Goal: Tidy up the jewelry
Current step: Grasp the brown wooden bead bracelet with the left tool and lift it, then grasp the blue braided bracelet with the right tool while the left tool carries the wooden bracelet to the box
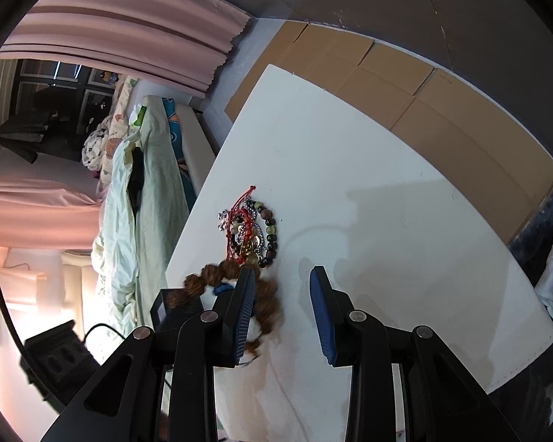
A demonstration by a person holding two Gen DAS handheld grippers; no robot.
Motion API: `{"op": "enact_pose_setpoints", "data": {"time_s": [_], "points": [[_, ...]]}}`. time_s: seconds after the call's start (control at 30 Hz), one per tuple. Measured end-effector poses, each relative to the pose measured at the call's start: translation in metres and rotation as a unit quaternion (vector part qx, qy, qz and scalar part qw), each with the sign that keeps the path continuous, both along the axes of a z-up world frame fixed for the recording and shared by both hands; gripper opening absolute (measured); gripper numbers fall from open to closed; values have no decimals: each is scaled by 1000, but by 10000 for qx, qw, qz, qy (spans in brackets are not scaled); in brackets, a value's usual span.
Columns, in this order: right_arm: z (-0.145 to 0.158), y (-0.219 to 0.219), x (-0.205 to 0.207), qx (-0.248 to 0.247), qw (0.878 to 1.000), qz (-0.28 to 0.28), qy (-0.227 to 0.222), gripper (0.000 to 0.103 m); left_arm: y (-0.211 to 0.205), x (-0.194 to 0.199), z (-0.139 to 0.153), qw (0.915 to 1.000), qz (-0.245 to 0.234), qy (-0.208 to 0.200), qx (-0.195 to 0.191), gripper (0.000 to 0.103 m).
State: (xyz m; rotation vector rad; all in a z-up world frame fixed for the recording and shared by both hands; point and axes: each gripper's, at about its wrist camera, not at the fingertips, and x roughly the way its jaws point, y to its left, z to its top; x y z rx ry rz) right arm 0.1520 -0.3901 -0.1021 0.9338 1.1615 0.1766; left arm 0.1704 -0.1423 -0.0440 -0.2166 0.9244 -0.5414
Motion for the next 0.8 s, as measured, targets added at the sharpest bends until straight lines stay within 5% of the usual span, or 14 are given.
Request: {"op": "enact_pose_setpoints", "data": {"time_s": [0.43,0.8], "points": [[-2,40,5,-17,9980,625,-71,33,49,-7,28,9978,446,-139,-473,20],[-11,96,22,-200,9907,1346,22,35,95,-9,44,9937,935,-344,-515,20]]}}
